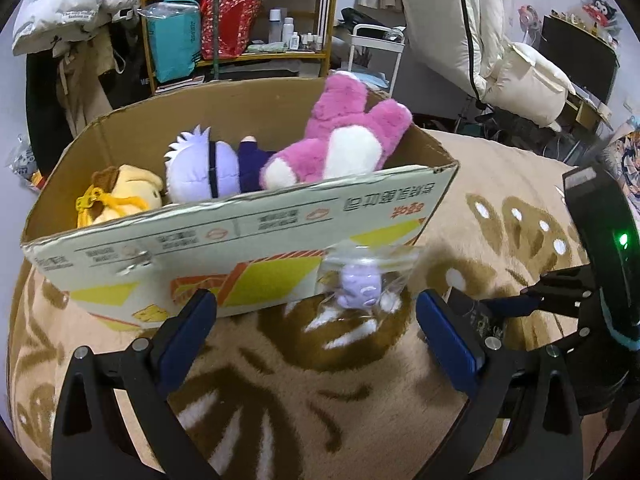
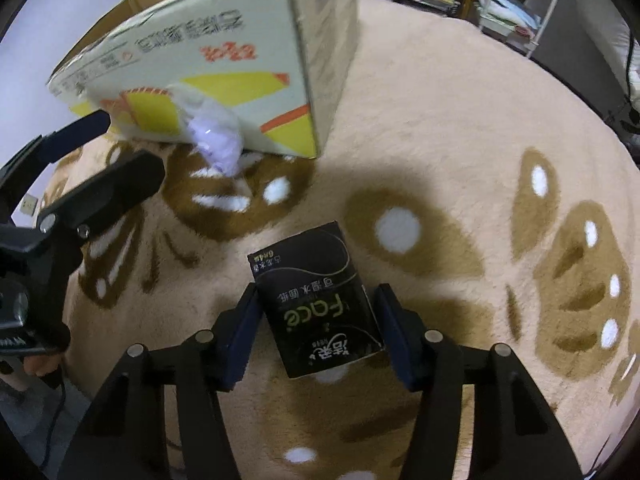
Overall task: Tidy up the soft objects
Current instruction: 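Grasp the clear bag with purple toy with the left tool while the right tool grasps the black packet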
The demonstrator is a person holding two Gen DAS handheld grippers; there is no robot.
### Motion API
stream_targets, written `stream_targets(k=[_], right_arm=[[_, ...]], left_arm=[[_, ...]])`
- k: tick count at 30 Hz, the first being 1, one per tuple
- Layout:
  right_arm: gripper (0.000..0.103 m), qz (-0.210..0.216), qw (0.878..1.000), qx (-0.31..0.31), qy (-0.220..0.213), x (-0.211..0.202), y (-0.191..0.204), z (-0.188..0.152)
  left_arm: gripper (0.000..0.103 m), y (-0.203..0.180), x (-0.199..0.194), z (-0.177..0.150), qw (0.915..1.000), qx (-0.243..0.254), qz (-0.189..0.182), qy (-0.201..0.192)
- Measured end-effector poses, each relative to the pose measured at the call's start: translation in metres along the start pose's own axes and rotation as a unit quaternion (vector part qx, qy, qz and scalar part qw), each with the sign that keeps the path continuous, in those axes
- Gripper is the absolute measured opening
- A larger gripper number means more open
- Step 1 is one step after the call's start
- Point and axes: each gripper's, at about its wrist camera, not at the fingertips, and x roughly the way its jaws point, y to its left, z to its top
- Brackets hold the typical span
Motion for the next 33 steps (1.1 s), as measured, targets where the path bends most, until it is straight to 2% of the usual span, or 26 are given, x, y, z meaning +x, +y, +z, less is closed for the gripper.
stream_targets(k=[7,15,23,25,30,33], right_arm=[[0.059,-0.008,0.999,0.039,-0.017,-0.005,-0.016,0.001],[0.059,-0.021,0.999,0.043,-0.006,0.004,-0.026,0.008],[0.059,-0.021,0.999,0.043,-0.001,0.008,-0.025,0.009],[0.059,-0.022,0.999,0.042,0.000,0.010,-0.025,0.011],[0.059,-0.023,0.999,0.041,0.001,0.010,-0.023,0.010],[0.059,-0.023,0.999,0.041,0.001,0.010,-0.023,0.011]], left_arm=[[0.099,-0.011,0.010,0.003,0.9999,0.006,-0.007,0.005],[0.099,-0.020,0.024,0.004,0.9998,0.012,-0.006,0.016],[0.099,-0.021,0.035,0.005,0.9994,-0.023,0.003,0.028],[0.096,-0.020,0.038,0.005,0.9990,-0.029,0.005,0.032],[0.072,-0.019,0.045,0.002,0.9980,-0.035,0.010,0.051],[0.067,-0.019,0.046,0.002,0.9977,-0.038,0.008,0.056]])
